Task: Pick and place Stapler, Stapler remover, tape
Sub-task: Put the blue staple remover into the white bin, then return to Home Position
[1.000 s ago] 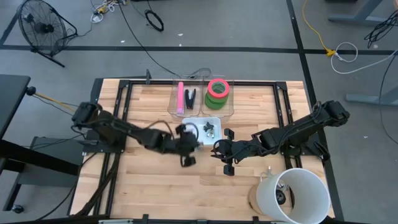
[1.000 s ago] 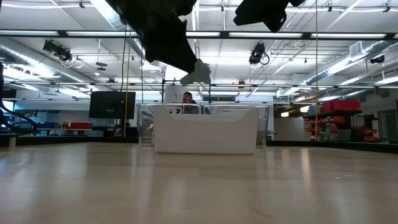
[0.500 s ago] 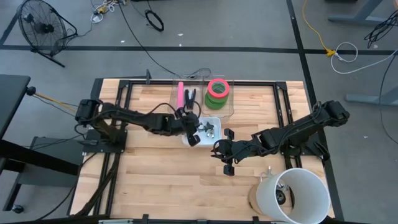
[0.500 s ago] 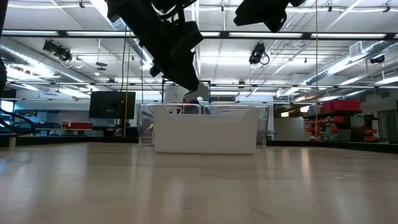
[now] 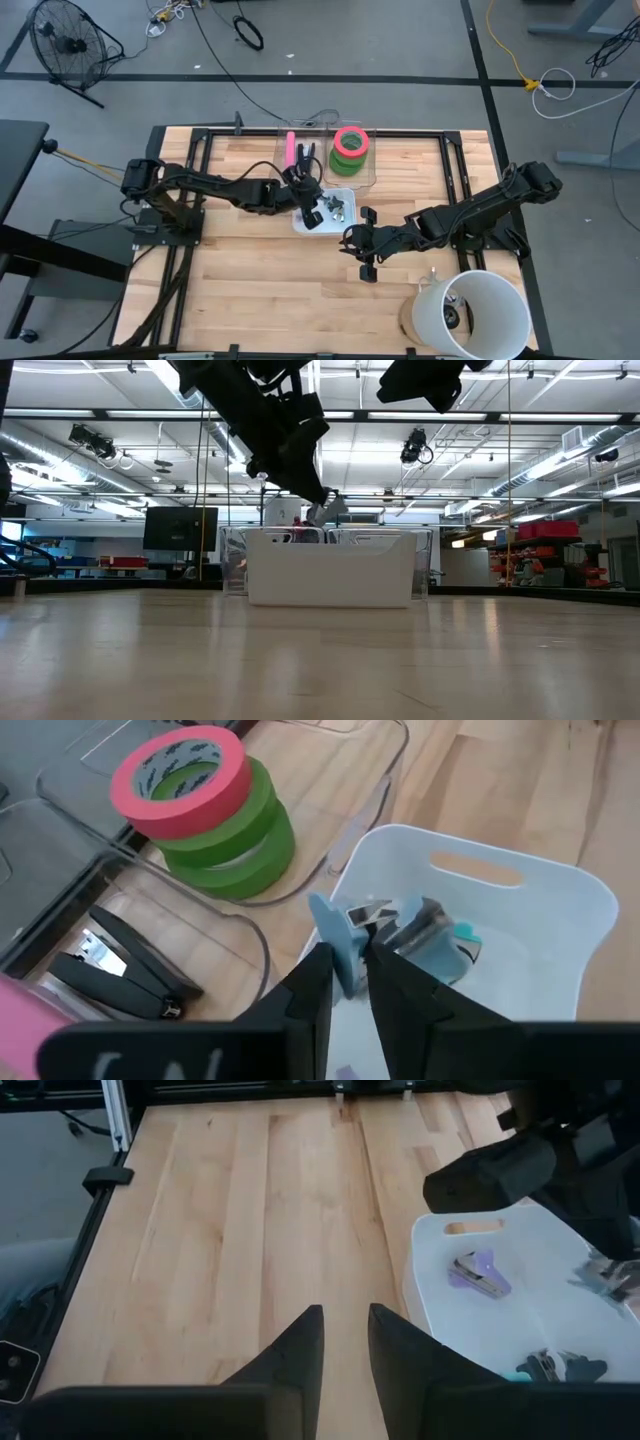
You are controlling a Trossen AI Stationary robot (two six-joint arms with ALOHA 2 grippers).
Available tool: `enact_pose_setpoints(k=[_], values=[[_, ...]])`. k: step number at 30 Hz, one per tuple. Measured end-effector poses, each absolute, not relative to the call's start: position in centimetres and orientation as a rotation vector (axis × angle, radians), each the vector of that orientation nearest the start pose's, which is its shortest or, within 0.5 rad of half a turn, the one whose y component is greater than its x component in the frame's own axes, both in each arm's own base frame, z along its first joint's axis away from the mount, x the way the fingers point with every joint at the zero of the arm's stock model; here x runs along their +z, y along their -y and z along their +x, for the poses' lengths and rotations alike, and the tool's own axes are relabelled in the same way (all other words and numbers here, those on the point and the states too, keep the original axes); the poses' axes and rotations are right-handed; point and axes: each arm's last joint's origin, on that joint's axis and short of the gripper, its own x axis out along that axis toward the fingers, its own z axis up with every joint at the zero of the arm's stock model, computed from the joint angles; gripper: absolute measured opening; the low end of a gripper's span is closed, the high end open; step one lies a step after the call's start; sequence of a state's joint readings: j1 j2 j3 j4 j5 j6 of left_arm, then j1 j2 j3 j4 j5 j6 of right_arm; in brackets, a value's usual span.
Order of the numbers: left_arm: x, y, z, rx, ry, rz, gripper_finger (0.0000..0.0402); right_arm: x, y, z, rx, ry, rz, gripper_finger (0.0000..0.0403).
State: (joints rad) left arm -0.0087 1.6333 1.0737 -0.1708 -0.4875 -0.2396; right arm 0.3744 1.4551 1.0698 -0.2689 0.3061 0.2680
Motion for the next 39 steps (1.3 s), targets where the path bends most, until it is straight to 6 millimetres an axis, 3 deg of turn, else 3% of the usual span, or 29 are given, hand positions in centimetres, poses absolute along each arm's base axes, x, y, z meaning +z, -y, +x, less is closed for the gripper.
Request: enact_pose_setpoints(k=[7,19,29,39], values=[[22.54,-0.89,34.59,0.52,-0.654,-0.061,0.0078,27.1,-10.69,29.6,-0.017,-0.622,0.039,0.0082],[22.44,-0.8,34.53,0.503,-0.669,-0.067,0.0143,27.1,-10.66,29.6,-0.027,-0.62,0.035,0.0082],[22.41,-0.76,34.53,0.508,-0.658,-0.138,0.0144,27.21,-10.47,29.68,-0.096,-0.592,0.031,0.0082],[22.4,-0.74,34.55,0.509,-0.65,-0.184,0.0144,28.03,-11.21,30.17,0.086,-0.53,0.13,0.0082]])
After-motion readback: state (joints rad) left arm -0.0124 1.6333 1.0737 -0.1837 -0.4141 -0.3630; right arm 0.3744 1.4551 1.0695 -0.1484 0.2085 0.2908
